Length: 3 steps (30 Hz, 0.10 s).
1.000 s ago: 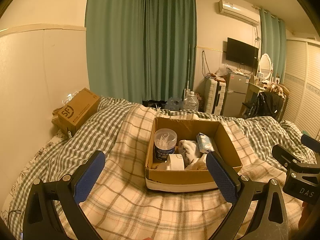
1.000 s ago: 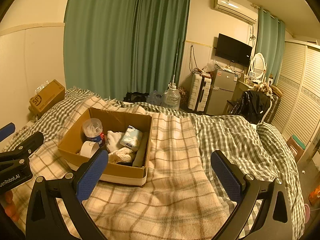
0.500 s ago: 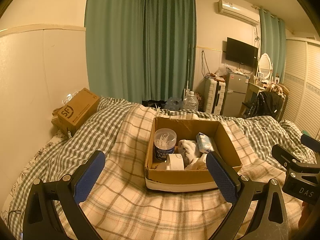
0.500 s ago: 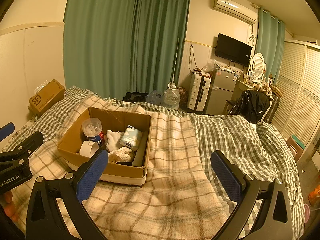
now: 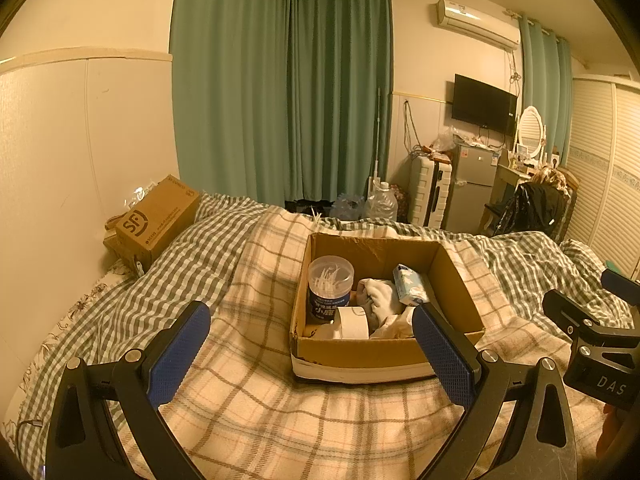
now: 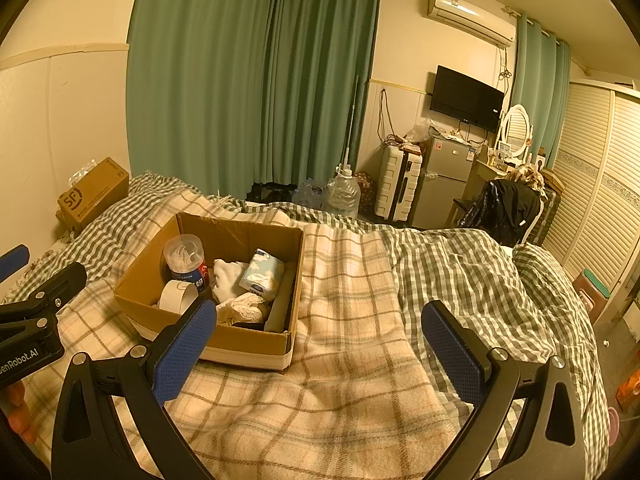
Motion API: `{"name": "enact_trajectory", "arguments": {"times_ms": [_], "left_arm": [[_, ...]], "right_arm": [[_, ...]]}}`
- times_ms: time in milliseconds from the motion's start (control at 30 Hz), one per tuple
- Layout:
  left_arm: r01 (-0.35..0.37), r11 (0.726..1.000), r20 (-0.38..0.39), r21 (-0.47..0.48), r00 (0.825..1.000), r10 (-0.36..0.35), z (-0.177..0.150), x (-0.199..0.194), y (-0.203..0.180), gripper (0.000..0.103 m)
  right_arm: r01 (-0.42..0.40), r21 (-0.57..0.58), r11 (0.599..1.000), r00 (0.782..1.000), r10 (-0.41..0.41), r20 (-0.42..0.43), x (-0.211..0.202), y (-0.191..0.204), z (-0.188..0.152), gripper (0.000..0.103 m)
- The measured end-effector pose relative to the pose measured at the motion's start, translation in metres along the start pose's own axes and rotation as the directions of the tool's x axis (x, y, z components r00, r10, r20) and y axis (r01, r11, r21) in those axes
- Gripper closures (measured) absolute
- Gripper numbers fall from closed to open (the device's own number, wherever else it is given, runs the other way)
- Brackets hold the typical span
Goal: Organize objects
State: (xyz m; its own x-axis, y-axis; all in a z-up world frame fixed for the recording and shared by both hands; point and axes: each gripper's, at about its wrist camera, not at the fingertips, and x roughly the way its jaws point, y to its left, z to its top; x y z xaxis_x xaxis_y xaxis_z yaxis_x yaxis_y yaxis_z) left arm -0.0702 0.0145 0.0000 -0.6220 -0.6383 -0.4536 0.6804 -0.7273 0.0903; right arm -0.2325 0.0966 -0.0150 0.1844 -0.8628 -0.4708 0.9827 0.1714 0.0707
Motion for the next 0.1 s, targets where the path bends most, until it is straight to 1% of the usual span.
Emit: {"name": "enact_trajectory", "arguments": {"times_ms": [100], "left_arm": [[-0.009,1.000,0.009,0.005,1.000,0.009,-0.0012,-0.0011,-0.0003,0.000]], "right_arm": [[0.000,0.001,1.000,1.000,0.000,-0.003,0.0011,-0.0008,-0.0024,0.000]]}}
